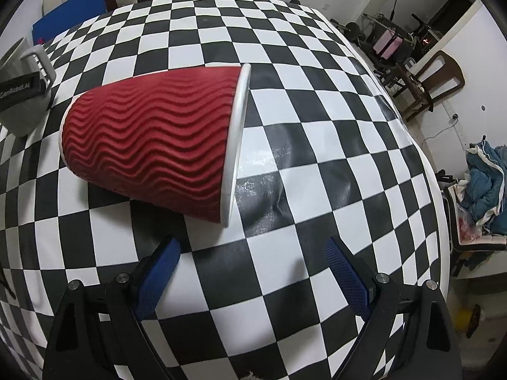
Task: Flip cup upside down
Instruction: 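Reach the left gripper to the grey mug rim and grasp it, then lift the grey mug with the left gripper off the table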
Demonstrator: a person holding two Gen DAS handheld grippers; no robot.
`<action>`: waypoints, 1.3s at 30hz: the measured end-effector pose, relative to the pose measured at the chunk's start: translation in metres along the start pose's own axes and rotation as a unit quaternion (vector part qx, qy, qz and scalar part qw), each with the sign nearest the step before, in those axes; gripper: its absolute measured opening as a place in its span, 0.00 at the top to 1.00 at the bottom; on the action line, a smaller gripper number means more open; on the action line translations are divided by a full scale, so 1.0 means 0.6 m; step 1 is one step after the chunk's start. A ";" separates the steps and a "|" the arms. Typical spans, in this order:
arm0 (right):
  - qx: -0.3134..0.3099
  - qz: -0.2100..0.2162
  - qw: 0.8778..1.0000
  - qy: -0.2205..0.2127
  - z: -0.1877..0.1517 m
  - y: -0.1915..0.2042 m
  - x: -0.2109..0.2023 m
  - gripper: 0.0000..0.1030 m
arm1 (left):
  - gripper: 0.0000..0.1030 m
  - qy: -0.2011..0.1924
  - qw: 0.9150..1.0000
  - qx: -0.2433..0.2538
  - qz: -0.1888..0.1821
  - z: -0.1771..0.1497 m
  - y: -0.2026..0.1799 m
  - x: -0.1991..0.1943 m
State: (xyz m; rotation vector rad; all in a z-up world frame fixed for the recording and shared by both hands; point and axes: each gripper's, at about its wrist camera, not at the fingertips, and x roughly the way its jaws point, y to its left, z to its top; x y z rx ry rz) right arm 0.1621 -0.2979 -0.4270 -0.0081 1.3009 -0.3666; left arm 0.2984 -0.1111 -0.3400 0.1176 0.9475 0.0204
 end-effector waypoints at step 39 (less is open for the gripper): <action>-0.044 0.061 0.997 0.019 -0.117 -0.034 -0.192 0.09 | 0.23 0.257 0.959 0.066 -0.102 -0.241 -0.003 -0.298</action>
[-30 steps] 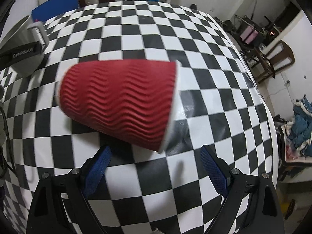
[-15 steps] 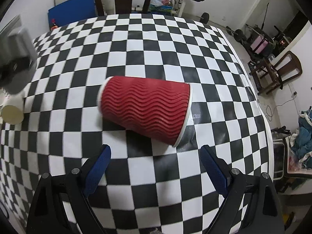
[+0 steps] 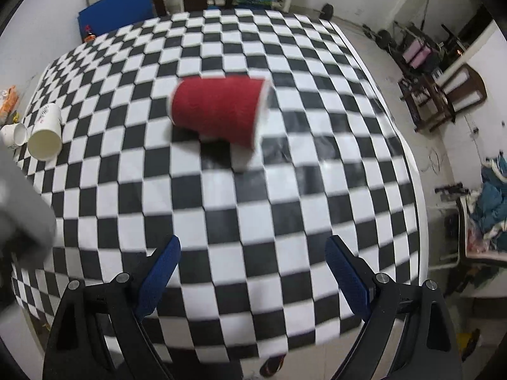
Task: Flip cup upside down
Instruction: 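Lift the grey mug with the left gripper off the table, then tilt the mug with the left gripper while the right gripper grasps its base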
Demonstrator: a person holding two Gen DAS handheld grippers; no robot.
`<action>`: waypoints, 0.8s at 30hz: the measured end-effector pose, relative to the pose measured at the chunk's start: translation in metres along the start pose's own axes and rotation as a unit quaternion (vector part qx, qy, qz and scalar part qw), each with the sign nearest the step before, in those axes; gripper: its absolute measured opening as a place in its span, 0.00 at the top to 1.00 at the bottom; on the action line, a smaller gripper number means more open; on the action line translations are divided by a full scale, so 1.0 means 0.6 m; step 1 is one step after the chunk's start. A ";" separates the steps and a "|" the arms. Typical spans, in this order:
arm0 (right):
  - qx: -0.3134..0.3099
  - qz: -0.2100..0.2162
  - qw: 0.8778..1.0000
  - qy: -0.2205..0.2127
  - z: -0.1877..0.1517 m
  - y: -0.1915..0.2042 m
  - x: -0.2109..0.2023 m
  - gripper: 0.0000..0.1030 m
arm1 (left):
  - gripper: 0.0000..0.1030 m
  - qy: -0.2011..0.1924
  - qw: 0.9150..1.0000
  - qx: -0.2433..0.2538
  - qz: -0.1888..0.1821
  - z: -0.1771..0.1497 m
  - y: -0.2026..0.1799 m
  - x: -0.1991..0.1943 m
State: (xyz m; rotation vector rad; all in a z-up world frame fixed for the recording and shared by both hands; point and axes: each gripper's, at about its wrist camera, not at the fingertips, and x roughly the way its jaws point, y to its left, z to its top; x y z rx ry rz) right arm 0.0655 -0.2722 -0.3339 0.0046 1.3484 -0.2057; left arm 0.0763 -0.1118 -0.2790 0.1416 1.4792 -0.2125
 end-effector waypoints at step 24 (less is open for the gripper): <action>0.058 -0.014 0.996 0.061 -0.018 -0.071 0.044 0.09 | 0.22 0.169 0.982 -0.060 -0.063 0.056 -0.057 0.169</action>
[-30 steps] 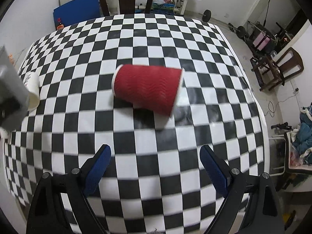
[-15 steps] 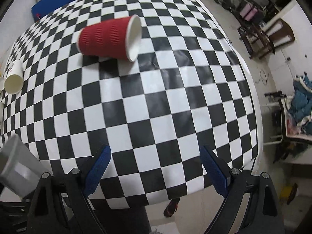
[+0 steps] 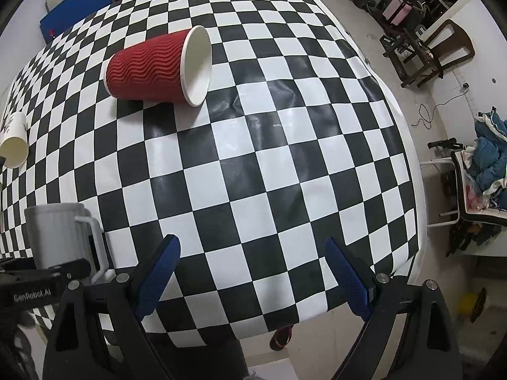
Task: Flip cup upside down
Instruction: 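Tilt the mug with the left gripper while the right gripper grasps its base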
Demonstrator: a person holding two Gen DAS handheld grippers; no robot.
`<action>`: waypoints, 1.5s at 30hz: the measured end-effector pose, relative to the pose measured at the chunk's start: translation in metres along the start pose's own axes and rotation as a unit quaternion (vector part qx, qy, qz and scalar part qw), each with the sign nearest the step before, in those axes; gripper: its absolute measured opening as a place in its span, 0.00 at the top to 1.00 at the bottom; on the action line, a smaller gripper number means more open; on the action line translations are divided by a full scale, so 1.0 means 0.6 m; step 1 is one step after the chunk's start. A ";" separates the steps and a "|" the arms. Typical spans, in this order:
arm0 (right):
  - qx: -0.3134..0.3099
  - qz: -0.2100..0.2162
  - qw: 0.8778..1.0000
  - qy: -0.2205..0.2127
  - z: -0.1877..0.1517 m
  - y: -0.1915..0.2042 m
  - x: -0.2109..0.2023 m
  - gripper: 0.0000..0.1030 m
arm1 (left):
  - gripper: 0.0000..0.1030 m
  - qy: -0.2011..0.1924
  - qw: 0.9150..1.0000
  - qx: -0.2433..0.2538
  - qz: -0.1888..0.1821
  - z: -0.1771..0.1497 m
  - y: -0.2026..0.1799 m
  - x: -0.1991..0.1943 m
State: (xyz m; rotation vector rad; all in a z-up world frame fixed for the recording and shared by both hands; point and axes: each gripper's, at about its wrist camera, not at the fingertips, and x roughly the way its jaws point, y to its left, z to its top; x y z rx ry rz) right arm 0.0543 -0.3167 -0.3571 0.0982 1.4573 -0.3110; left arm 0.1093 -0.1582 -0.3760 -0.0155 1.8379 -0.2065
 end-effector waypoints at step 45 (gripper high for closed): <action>-0.920 -0.262 0.238 -0.170 -0.215 0.303 0.007 0.08 | 0.01 -0.132 0.979 -0.115 0.109 -0.127 0.179 -0.004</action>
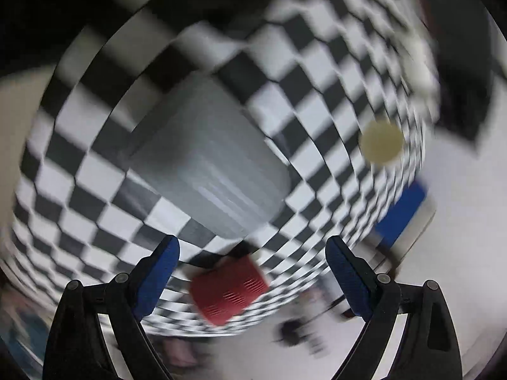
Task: Flip cup upside down
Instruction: 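Tilt the mug with the left gripper while the right gripper grasps its base, then carry the inverted grey mug with the right gripper over the table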
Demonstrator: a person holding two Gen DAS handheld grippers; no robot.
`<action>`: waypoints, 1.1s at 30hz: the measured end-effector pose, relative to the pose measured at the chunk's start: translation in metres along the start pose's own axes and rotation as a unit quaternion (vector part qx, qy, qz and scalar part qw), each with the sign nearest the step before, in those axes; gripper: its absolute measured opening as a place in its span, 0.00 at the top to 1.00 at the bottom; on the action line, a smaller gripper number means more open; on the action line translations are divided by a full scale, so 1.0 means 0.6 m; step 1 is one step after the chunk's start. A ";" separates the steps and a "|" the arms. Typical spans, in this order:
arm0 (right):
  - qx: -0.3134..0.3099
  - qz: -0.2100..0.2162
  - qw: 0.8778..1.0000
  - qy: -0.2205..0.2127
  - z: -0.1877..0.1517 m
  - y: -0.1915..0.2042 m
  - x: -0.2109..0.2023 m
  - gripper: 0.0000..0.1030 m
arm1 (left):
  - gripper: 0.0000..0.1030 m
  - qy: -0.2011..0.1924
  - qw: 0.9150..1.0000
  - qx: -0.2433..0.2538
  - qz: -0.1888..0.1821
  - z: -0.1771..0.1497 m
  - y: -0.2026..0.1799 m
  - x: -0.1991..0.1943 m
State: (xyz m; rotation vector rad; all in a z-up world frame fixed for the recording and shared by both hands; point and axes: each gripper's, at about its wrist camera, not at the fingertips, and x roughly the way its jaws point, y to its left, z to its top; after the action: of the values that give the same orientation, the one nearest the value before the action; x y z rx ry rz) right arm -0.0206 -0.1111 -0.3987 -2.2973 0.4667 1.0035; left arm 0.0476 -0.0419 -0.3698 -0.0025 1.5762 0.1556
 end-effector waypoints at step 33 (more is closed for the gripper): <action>0.265 0.197 0.944 -0.019 -0.006 -0.064 0.070 0.20 | 0.01 -0.032 0.999 -0.022 0.035 0.026 0.162 0.019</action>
State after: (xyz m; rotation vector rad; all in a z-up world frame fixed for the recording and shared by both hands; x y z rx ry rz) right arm 0.0289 -0.0876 -0.4140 -1.7308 1.0694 0.9538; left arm 0.0530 0.0569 -0.3717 0.0231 1.5102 0.2437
